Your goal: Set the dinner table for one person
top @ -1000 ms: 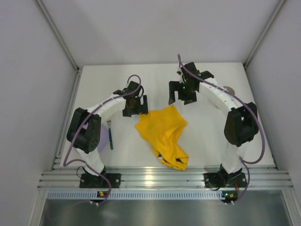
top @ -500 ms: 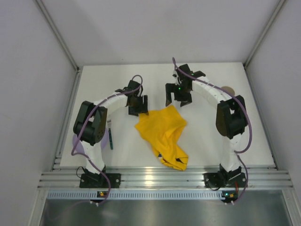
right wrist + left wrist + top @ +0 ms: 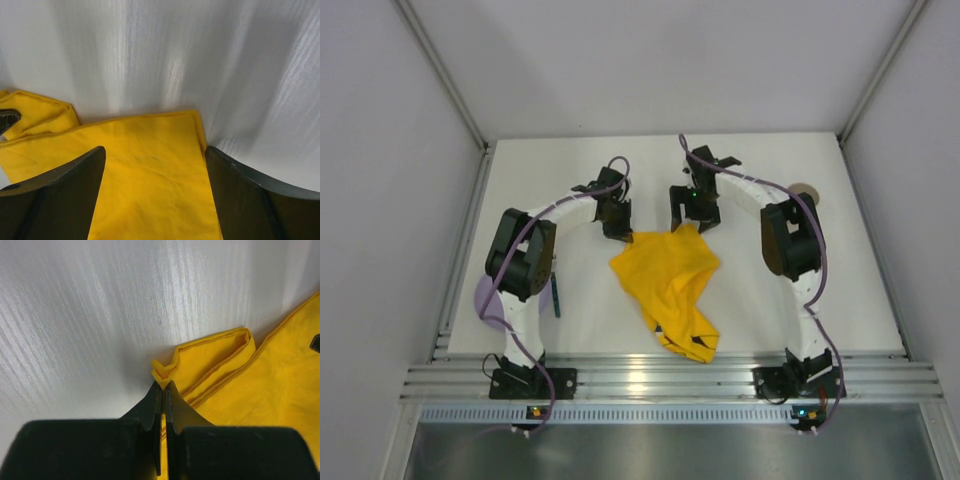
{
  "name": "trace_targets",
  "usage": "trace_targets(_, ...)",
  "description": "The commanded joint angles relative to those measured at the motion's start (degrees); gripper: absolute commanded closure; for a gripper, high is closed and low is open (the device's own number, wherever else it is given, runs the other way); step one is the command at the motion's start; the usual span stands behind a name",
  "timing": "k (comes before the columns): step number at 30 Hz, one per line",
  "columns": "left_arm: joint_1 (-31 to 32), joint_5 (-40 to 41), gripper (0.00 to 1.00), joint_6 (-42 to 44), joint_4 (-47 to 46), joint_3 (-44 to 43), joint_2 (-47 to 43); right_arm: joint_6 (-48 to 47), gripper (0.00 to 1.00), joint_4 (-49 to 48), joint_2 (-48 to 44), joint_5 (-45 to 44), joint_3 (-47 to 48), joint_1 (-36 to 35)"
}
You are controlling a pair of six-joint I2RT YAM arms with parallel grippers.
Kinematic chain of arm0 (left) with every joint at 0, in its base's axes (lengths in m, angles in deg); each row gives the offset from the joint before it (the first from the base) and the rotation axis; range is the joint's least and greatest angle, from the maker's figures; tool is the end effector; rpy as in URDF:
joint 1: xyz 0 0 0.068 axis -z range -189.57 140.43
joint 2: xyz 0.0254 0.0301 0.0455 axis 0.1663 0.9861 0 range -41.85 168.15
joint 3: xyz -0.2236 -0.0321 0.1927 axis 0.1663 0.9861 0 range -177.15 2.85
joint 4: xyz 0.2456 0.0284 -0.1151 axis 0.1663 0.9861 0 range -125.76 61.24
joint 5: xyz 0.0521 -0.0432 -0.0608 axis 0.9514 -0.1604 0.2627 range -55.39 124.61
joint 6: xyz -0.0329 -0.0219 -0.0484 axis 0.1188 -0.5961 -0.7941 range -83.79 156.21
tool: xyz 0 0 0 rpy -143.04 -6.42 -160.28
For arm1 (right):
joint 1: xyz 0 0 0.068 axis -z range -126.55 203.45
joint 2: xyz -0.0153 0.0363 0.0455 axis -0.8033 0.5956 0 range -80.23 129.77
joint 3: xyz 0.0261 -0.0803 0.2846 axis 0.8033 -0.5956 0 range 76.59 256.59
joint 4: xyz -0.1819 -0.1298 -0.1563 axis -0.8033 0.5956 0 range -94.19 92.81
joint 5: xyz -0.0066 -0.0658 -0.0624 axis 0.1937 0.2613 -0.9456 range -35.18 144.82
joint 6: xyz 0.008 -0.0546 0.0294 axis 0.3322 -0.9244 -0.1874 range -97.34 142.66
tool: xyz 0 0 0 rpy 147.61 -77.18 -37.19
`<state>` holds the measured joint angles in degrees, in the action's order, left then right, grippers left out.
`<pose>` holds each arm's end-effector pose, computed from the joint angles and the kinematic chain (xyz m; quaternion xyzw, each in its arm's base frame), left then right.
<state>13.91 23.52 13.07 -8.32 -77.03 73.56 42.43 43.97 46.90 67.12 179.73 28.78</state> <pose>0.4025 -0.1849 0.1663 0.0255 0.9677 -0.1784 0.1764 0.4415 0.2139 0.1793 -0.0585 0.9806 0.1563 0.1027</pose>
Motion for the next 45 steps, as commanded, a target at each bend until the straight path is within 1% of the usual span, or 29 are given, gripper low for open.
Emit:
trace_targets(1, 0.2, 1.5, 1.00, 1.4, 2.7, -1.0, 1.3, 1.4, 0.19, -2.7, -0.1, -2.9, -0.3, 0.8)
trace_targets(2, 0.3, 1.5, 1.00, 1.4, 3.0, -0.9, 1.2, 1.5, 0.20, -3.0, 0.0, -3.3, -1.3, 0.8)
trace_targets(5, 0.2, 1.3, 1.00, 1.5, 3.8, -1.2, 1.2, 1.6, 0.27, -3.5, 0.6, -4.9, -2.4, 0.8)
trace_targets(6, 0.2, 1.3, 1.00, 1.5, 4.0, -1.2, 1.2, 1.8, 0.36, -3.7, 0.7, -5.0, -2.7, 0.8)
trace_targets(8, 0.2, 1.5, 1.00, 1.8, 5.2, -1.9, 1.2, 2.4, 0.45, -5.1, 0.9, -4.7, -4.5, 0.8)
trace_targets(9, 0.2, 1.8, 1.00, 1.9, 5.5, -2.0, 1.1, 2.6, 0.53, -5.7, 0.9, -3.8, -5.3, 0.8)
trace_targets(11, 0.2, 2.0, 1.00, 2.1, 6.2, -2.6, 1.0, 3.3, 0.60, -7.5, 0.7, -3.0, -7.7, 0.5)
trace_targets(12, 0.2, 2.1, 1.00, 2.2, 6.7, -2.8, 1.0, 3.3, 0.67, -7.9, 0.6, -2.1, -8.5, 0.2)
trace_targets(14, 0.2, 2.2, 1.00, 2.2, 7.2, -3.4, 1.2, 2.9, 0.73, -9.1, 0.1, -1.5, -10.5, -0.8)
trace_targets(15, 0.2, 2.0, 1.00, 2.3, 7.6, -3.5, 1.3, 2.8, 0.83, -9.4, -0.2, -1.5, -10.9, -1.1)
trace_targets(17, 0.2, 1.9, 1.00, 2.1, 7.9, -3.8, 1.5, 2.4, 0.96, -10.4, -0.9, -1.3, -13.1, -2.0)
trace_targets(18, 0.2, 2.0, 1.00, 2.0, 7.9, -3.7, 1.4, 2.4, 1.00, -10.8, -2.1, -1.2, -14.0, -2.1)
trace_targets(20, 0.1, 1.8, 1.00, 1.7, 8.2, -3.7, 1.0, 2.2, 1.00, -12.2, -3.3, -1.0, -16.3, -2.0)
trace_targets(25, 0.2, 3.3, 1.00, 1.3, 9.3, -3.5, -1.5, 1.4, 1.00, -12.0, -8.5, -2.3, -17.2, -1.9)
trace_targets(28, 0.2, 6.8, 1.00, 1.6, 11.6, -4.3, -5.7, 0.8, 1.00, -10.3, -14.0, -4.1, -15.7, -1.5)
trace_targets(29, 0.2, 7.9, 1.00, 1.9, 12.4, -5.3, -8.3, 0.5, 1.00, -9.7, -15.8, -4.6, -14.5, -0.9)
trace_targets(30, 0.2, 9.8, 1.00, 2.0, 14.3, -6.0, -9.8, 0.5, 1.00, -9.1, -19.3, -5.9, -13.9, -0.6)
trace_targets(32, 0.2, 11.6, 1.00, 2.4, 16.3, -8.3, -14.0, 0.4, 1.00, -7.1, -23.0, -7.6, -12.2, 0.3)
trace_targets(33, 0.2, 14.1, 1.00, 2.6, 18.1, -8.9, -15.6, 0.4, 1.00, -6.5, -26.7, -9.4, -11.7, 0.8)
trace_targets(35, 0.2, 15.6, 1.00, 2.8, 19.6, -10.4, -20.1, 0.2, 1.00, -4.5, -30.4, -10.8, -10.2, 1.8)
trace_targets(36, 0.2, 16.2, 1.00, 2.9, 20.9, -10.9, -21.5, 0.2, 1.00, -3.7, -34.0, -12.0, -9.8, 2.1)
trace_targets(38, 0.4, 17.2, 1.00, 2.8, 22.4, -12.1, -25.9, 0.2, 1.00, -1.8, -38.0, -15.5, -9.1, 2.3)
trace_targets(39, 0.6, 17.8, 1.00, 2.7, 23.4, -12.2, -27.5, 0.2, 1.00, -0.9, -41.9, -16.1, -9.1, 2.3)
trace_targets(40, 0.7, 17.9, 1.00, 2.5, 23.8, -12.5, -30.9, 0.3, 1.00, -0.3, -44.1, -16.8, -8.7, 2.3)
trace_targets(41, 0.8, 17.8, 1.00, 2.4, 24.0, -12.6, -32.7, 0.7, 1.00, 0.2, -48.5, -17.5, -8.8, 2.3)
trace_targets(44, 1.3, 14.3, 1.00, 2.5, 23.4, -12.2, -40.9, 1.4, 1.00, 0.1, -56.8, -19.1, -10.3, 2.3)
trace_targets(45, 1.4, 14.1, 1.00, 2.3, 23.4, -12.2, -43.0, 1.3, 1.00, -1.7, -63.3, -19.1, -11.4, 2.3)
